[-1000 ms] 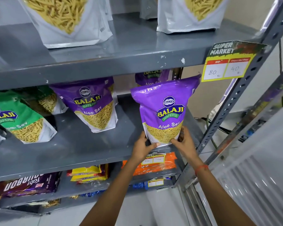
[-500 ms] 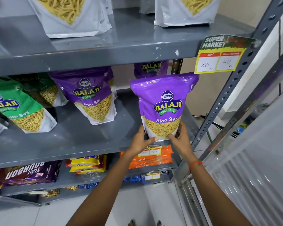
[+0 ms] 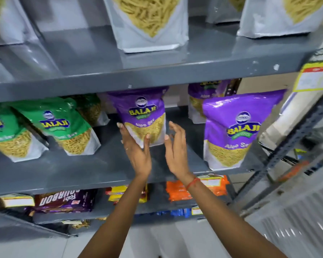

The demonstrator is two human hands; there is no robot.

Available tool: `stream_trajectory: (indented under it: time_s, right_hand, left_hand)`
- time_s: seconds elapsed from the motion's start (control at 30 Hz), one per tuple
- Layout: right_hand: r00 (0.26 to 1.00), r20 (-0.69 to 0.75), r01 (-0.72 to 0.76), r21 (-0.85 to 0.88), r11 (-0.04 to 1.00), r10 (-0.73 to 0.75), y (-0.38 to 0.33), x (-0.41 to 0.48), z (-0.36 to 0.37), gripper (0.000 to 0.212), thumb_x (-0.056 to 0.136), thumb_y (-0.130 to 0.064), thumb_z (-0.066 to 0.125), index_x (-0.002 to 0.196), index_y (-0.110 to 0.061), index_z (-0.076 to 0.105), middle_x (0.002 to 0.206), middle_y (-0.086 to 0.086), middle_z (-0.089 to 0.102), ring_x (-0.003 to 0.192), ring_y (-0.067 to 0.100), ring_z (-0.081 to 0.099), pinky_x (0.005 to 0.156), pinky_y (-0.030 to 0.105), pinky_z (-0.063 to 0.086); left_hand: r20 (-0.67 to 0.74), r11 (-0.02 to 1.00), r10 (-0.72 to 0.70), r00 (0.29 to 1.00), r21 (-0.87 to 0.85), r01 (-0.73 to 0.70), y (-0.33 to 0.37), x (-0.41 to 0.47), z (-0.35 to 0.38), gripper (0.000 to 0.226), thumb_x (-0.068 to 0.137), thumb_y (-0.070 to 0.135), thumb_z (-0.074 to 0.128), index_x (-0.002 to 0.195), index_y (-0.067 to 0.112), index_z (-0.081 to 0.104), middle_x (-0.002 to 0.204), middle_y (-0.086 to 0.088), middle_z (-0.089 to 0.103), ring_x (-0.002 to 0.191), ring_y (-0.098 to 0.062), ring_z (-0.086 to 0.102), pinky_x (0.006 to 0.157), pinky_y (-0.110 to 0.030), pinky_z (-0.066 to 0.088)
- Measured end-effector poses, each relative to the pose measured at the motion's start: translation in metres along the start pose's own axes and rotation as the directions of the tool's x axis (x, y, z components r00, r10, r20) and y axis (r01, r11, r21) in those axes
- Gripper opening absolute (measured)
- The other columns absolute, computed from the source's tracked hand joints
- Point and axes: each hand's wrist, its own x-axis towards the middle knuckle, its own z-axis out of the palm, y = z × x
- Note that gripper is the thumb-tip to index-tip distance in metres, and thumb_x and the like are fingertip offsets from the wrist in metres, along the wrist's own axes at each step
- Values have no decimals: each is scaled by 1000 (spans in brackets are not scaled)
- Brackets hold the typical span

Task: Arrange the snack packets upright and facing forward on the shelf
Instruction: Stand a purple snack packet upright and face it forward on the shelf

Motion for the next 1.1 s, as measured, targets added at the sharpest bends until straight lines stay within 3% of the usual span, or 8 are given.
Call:
stream_trajectory:
  time_s: [0.13, 0.27, 0.4, 0.53, 0.67, 0.77, 0.97, 1.1]
  right_hand:
    - [886, 107, -457, 30, 889, 451, 27, 42, 38, 60, 95, -33, 42, 145, -11, 18, 156, 7, 18, 144, 16, 16, 119, 34, 11]
    - [825, 300, -511, 32, 859, 479, 46, 54, 42, 65, 83, -65, 39, 137, -28, 36, 148, -6, 38, 135, 7, 33, 119, 39, 21]
    - [878, 247, -422, 1, 906, 409, 50, 37, 39, 22, 90, -46, 47, 111, -39, 51, 124, -5, 58, 117, 10, 52, 109, 42, 38]
    - [896, 229, -376, -61, 925, 380, 49, -6, 23, 24, 91, -44, 47, 114, -37, 50, 123, -6, 55, 122, 11, 46, 108, 34, 34]
    - [904, 245, -351, -49, 935, 351, 40, -43, 5, 30, 86, -53, 48, 113, -43, 50, 125, -3, 56, 121, 7, 48, 103, 27, 36]
    - [885, 273, -389, -13, 921, 378, 31, -50, 0, 25, 83, -53, 48, 107, -46, 50, 123, -3, 56, 117, 4, 51, 96, 19, 38]
    - [850, 286, -469, 30, 882, 442, 15, -42, -8, 20, 93, -34, 45, 109, -23, 50, 107, -8, 58, 96, -8, 55, 72, 0, 43]
    - [966, 50, -257, 195, 946, 252, -14, -9, -15, 17, 96, -28, 43, 105, -23, 57, 105, -7, 62, 96, -8, 57, 85, 11, 44]
  left_hand:
    - [286, 963, -252, 924, -15, 268, -57, 52, -22, 94, 79, 15, 70, 147, 10, 5, 157, -9, 15, 141, -13, 20, 110, -16, 20]
    - [622, 935, -283, 730, 10, 354, -98, 86, -22, 68, 63, 17, 81, 121, 13, 45, 126, -12, 55, 115, -25, 53, 102, -45, 44]
    - [653, 916, -311, 691, 11, 402, -106, 78, -31, 65, 60, 28, 80, 114, 31, 45, 123, -6, 59, 114, -24, 58, 98, -43, 48]
    - [685, 923, -293, 667, 21, 385, -95, 36, -56, 60, 74, 14, 75, 124, 20, 42, 121, -3, 61, 112, -20, 60, 98, -37, 49]
    - [658, 947, -258, 707, 26, 321, -84, -6, -75, 65, 68, 34, 77, 123, 27, 43, 120, 3, 63, 109, -13, 61, 94, -32, 51]
    - [650, 950, -261, 714, 42, 309, -81, -15, -77, 57, 72, 30, 76, 118, 33, 42, 118, 5, 62, 108, -14, 60, 95, -33, 50]
    - [641, 939, -297, 708, 63, 338, -74, -14, -77, 60, 76, 25, 74, 125, 27, 38, 118, 8, 56, 108, -9, 55, 88, -26, 48]
    - [637, 936, -307, 707, 65, 347, -72, -13, -77, 56, 76, 23, 73, 120, 29, 39, 115, 8, 57, 104, -9, 56, 81, -20, 48]
